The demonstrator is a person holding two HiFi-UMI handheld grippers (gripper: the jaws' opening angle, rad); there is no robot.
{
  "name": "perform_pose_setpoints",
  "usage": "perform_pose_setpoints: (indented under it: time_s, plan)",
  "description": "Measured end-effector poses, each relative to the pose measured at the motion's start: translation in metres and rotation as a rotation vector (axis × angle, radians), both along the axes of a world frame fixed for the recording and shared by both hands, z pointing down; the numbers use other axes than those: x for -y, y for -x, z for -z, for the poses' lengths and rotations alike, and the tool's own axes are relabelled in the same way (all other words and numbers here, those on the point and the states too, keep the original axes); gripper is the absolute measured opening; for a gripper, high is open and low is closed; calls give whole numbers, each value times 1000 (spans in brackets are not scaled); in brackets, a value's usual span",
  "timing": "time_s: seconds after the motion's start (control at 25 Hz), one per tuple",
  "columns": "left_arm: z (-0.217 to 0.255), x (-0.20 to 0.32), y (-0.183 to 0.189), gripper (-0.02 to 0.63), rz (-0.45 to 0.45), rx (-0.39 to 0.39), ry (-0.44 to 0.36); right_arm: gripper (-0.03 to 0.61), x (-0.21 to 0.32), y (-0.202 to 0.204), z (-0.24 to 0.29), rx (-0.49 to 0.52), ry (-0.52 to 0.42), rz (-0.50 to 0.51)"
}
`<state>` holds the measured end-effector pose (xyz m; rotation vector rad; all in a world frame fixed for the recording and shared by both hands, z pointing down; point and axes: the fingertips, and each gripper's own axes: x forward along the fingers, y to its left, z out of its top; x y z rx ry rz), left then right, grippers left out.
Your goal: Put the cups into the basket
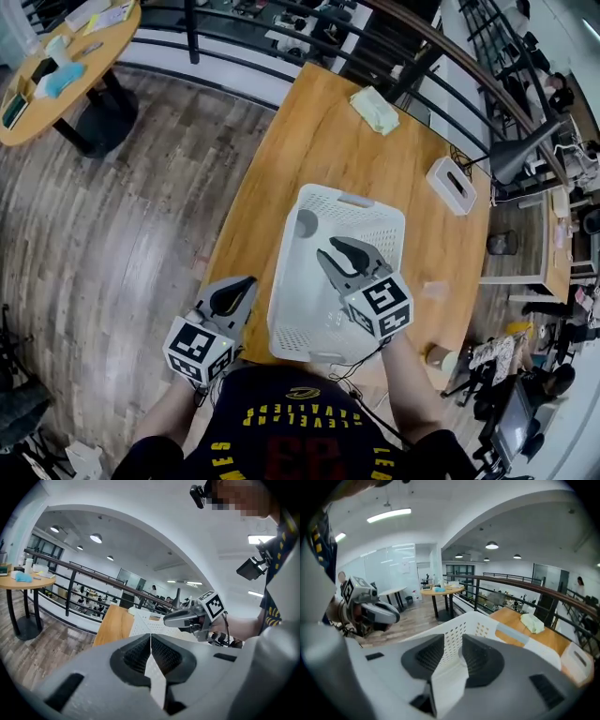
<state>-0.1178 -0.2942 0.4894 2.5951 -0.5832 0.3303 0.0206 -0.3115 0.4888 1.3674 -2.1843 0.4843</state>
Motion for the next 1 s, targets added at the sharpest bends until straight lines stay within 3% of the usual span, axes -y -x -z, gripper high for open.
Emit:
perform_pose_setpoints:
  time_s: [0.28,0.56,0.84,1.0]
  plan:
    - [30,-11,-3,12,27,-7,-81,21,-58,-12,48,154,-109,-71]
    - [73,-49,-33,12,-16,-10,-198,12,-129,-31,85,262,-236,-146]
    - [111,-131,-79,12,-115,-24,-281,12,-223,-55,85,355,-238,-251]
    - [114,-189,-99,12,-168,-49,-258,12,-277,-60,81,398,-239,-284]
